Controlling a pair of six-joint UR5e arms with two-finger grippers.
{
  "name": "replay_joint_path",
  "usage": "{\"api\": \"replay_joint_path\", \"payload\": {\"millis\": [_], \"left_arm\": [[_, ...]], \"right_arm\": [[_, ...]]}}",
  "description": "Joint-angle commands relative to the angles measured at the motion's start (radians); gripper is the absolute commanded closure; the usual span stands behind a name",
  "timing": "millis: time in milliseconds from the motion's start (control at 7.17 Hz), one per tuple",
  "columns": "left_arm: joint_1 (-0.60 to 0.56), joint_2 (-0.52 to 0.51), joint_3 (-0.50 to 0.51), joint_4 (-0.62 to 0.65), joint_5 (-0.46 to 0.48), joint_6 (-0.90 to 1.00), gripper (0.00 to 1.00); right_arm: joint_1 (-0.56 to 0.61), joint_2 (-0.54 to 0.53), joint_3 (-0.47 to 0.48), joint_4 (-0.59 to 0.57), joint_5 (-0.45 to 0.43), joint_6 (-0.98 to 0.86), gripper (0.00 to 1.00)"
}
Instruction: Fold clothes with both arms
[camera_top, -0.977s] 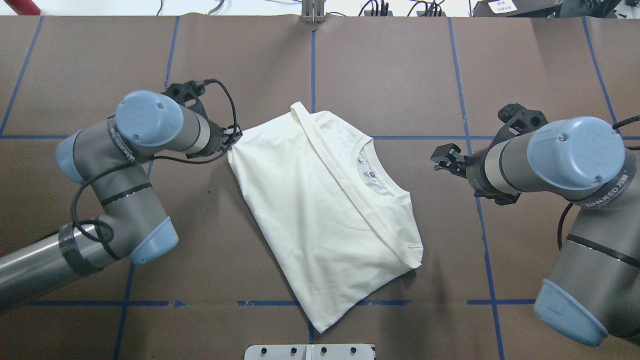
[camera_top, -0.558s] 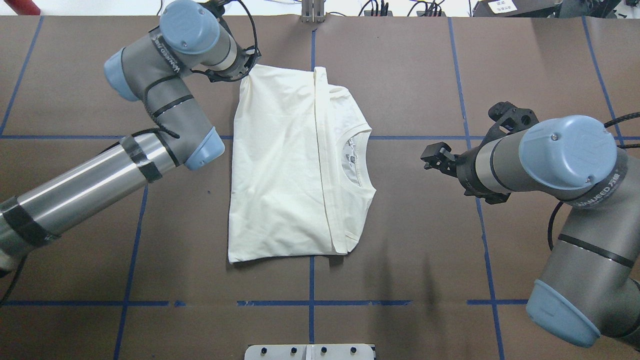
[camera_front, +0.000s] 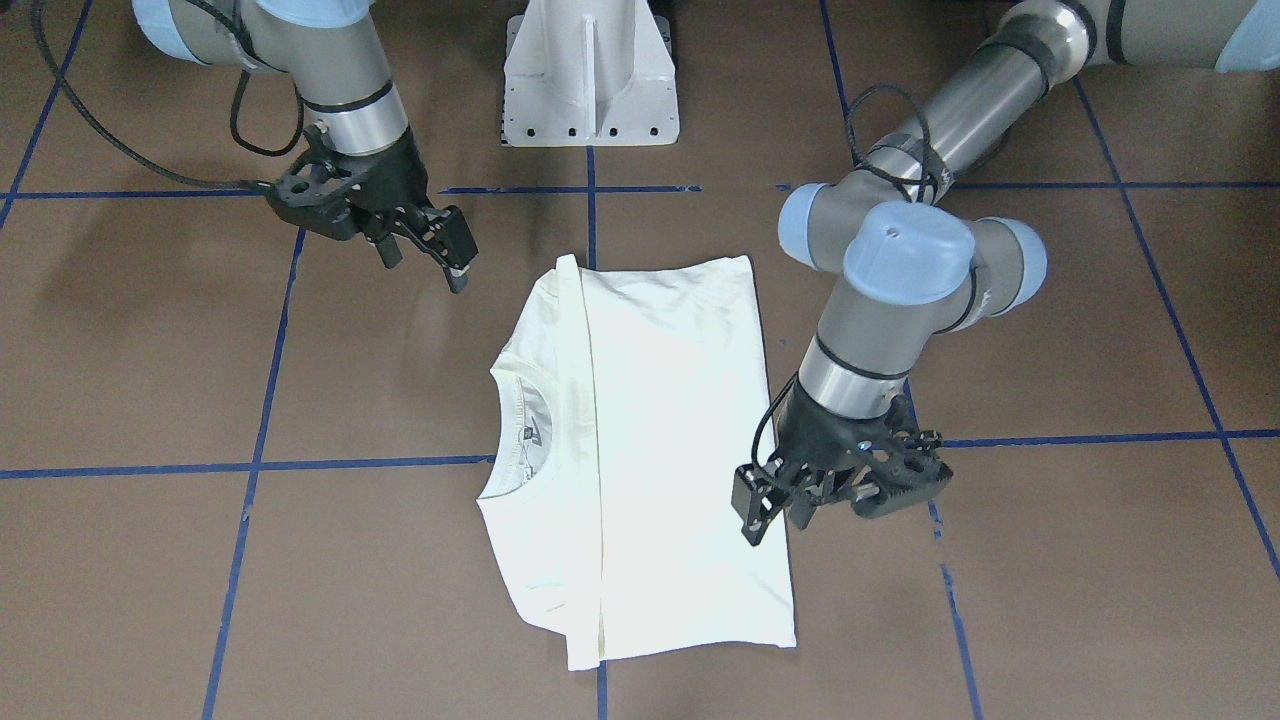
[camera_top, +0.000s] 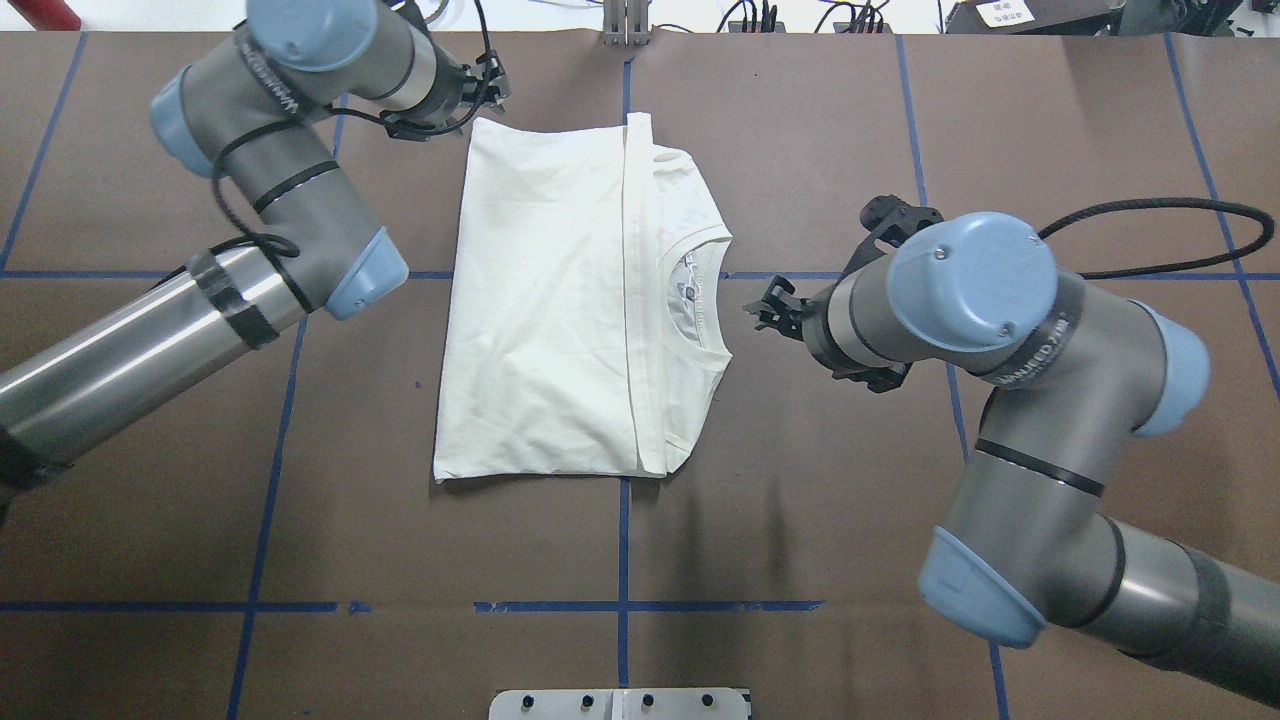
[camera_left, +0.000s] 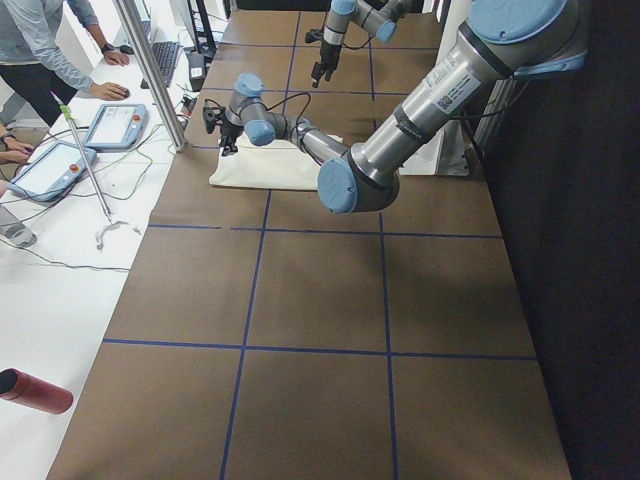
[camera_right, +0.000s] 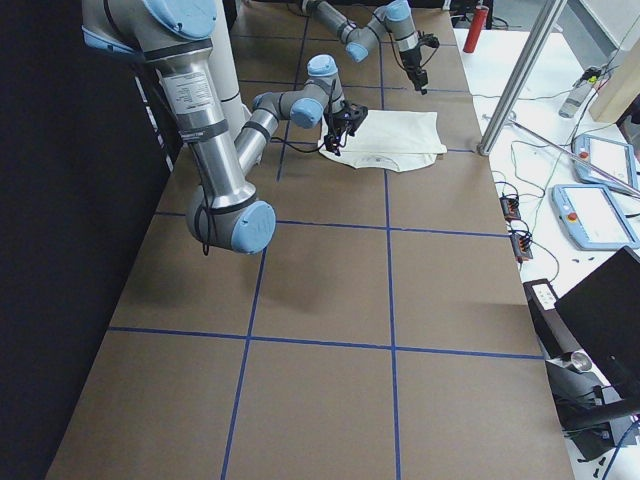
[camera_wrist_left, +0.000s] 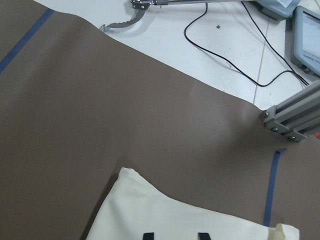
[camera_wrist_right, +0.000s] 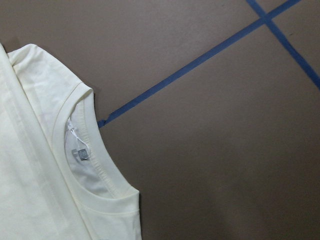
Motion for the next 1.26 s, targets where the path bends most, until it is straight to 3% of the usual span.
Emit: {"api": "replay_joint_path", "payload": {"millis": [0,279,698,1116], "left_arm": [[-0.008,0.17,-0.231,0.0,-0.066,0.005,0.2],[-0.006,0.202,-0.256,0.0,-0.075,0.007,0.2],[-0.008,0.205,-0.259,-0.002,-0.075,0.008,0.2],[-0.008,0.205,-0.279,0.007,-0.075,0.007,0.2]], "right_arm": [[-0.026,0.199,-0.214,-0.002,0.005,-0.146,0.0],[-0.061,0.37,-0.445,-0.01,0.008,-0.334,0.0],[-0.104,0.409,-0.482,-0.173,-0.001,-0.661,0.0],[-0.146,0.406,-0.517,-0.2,-0.027,-0.687,0.0]]}}
